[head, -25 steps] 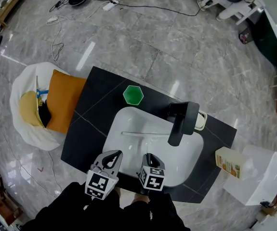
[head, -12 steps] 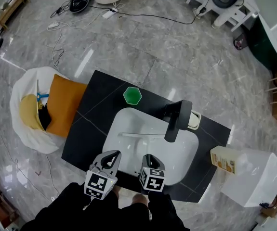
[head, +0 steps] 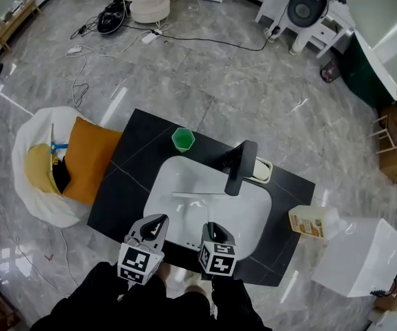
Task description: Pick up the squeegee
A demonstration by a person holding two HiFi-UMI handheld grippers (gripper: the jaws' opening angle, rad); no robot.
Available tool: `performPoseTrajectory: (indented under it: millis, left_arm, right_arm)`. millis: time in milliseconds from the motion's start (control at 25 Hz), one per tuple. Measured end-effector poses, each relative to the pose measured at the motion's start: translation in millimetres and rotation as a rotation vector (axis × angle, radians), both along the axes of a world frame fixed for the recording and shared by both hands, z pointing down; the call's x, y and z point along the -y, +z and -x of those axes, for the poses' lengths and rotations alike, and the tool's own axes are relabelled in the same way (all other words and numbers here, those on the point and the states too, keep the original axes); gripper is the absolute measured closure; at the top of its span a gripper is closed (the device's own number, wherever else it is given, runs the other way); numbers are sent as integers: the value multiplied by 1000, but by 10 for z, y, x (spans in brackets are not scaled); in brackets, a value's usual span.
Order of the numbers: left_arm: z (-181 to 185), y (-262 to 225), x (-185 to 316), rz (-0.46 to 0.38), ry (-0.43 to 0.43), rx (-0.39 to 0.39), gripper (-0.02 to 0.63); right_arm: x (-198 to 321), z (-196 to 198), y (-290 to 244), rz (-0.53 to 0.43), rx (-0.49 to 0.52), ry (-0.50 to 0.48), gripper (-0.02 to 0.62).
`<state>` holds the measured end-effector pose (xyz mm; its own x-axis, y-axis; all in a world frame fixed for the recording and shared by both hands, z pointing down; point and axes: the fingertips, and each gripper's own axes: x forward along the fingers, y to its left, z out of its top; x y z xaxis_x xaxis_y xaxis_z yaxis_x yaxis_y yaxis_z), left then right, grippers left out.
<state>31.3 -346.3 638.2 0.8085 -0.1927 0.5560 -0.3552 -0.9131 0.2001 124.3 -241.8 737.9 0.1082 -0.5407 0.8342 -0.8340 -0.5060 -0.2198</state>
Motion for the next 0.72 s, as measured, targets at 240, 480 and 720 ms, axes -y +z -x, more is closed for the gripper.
performPoseTrajectory:
  millis: [240, 480, 720]
  left_arm:
    - [67, -321, -177, -34, -4, -44, 583]
    - [139, -691, -391, -67, -15, -79, 583]
    - [232, -921, -678, -108, -27, -113, 583]
  right_arm:
    - [-171, -6, -355, -32, -48, -2, 485]
    - [-379, -9, -761, -69, -89, -4, 485]
    - [-668, 22, -1053, -115, -129, -7, 484]
